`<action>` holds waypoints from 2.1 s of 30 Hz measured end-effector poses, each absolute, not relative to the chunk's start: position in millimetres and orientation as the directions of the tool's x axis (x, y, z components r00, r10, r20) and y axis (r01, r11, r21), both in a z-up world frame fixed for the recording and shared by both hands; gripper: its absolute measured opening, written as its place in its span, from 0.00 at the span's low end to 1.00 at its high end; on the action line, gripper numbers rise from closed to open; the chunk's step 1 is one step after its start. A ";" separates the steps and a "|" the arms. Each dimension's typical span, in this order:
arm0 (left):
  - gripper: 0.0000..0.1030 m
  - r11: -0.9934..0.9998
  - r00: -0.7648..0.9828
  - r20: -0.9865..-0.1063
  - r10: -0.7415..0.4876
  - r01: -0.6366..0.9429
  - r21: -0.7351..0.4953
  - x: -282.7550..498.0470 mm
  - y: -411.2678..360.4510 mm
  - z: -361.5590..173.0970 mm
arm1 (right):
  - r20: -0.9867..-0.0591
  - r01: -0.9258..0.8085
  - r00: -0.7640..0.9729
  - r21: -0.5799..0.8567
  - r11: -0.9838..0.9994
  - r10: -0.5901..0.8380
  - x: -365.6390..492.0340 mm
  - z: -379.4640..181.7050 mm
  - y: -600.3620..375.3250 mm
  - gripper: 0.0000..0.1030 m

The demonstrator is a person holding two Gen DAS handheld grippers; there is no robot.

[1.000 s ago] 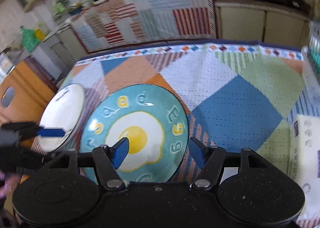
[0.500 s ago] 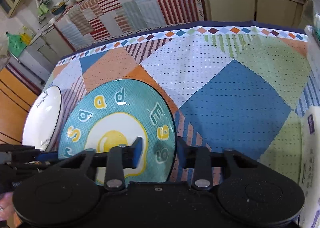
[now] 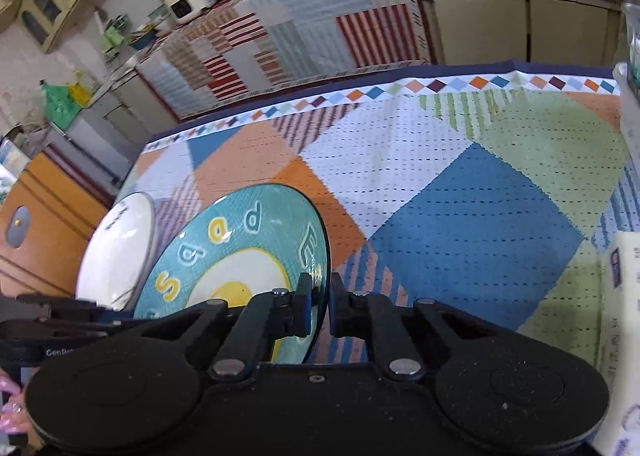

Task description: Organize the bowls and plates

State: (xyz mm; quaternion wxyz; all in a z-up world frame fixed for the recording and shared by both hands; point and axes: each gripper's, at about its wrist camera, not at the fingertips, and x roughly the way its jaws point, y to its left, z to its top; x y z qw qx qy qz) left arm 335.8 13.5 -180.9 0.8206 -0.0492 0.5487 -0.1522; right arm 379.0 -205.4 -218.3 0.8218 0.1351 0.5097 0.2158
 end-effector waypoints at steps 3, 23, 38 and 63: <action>0.23 0.944 0.361 -0.879 -0.312 0.222 -0.244 322.8 16.3 -159.7 | -0.768 -0.237 0.387 0.452 0.860 0.510 365.6 -199.9 -208.4 0.11; 0.23 0.939 0.370 -0.884 -0.287 0.290 -0.183 208.9 45.1 -76.3 | -0.746 -0.355 0.367 0.440 0.825 0.555 215.1 -93.7 -200.5 0.12; 0.24 0.972 0.350 -0.915 -0.202 0.186 -0.144 194.7 81.9 -116.1 | -0.732 -0.345 0.312 0.506 0.790 0.605 190.2 -131.0 -164.3 0.12; 0.24 0.987 0.305 -0.950 -0.062 0.161 -0.013 219.7 95.8 -183.5 | -0.805 -0.370 0.152 0.491 0.789 0.573 227.3 -202.3 -111.0 0.13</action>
